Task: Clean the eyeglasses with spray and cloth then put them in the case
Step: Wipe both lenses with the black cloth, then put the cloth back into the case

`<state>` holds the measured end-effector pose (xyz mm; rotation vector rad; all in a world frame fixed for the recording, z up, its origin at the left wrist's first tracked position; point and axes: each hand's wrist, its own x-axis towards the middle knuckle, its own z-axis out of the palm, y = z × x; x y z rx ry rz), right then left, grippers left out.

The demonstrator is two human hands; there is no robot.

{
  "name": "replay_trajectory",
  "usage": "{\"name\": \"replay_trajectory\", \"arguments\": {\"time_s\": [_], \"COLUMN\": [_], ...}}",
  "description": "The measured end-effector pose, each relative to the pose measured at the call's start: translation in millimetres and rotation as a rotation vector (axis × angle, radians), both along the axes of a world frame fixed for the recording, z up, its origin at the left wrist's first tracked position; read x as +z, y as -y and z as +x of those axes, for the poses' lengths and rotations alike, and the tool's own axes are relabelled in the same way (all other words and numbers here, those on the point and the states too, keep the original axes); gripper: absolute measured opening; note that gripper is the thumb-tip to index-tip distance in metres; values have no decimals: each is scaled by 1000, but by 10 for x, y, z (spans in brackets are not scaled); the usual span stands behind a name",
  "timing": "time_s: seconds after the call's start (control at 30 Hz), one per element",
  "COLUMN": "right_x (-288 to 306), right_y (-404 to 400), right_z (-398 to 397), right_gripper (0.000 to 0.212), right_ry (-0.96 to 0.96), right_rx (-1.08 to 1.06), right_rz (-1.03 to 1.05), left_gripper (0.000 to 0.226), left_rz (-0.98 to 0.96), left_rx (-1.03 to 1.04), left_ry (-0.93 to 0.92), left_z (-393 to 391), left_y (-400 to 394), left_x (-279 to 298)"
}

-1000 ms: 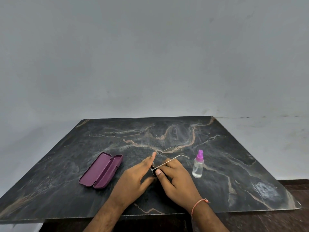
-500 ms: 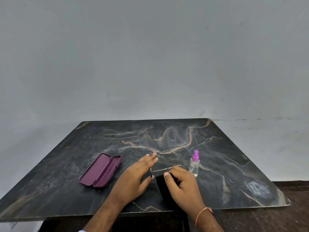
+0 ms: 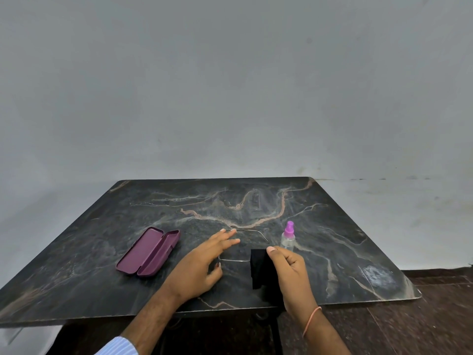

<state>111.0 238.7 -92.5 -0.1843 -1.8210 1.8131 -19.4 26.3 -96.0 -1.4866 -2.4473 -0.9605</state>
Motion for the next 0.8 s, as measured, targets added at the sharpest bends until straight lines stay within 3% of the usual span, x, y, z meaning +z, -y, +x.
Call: {"name": "replay_trajectory", "arguments": {"time_s": [0.2,0.4,0.7,0.8], "right_x": [8,-1,22,32], "right_y": [-8,-10,-15,-12], "right_z": [-12,-41,-32,-21], "right_gripper": [61,50,48,48], "right_ry": [37,65,113,103], "right_rx": [-13,-10,-5,21], "right_rz": [-5,-24,-20,-58], "left_gripper": [104,106,120,111], "left_rz": [19,84,89,150], "left_rx": [35,53,63,58], "left_ry": [99,282,303,285], "left_z": [-27,-35,-20,2], "left_y": [14,56,60,80], "left_x": [-16,7,3,33]}}
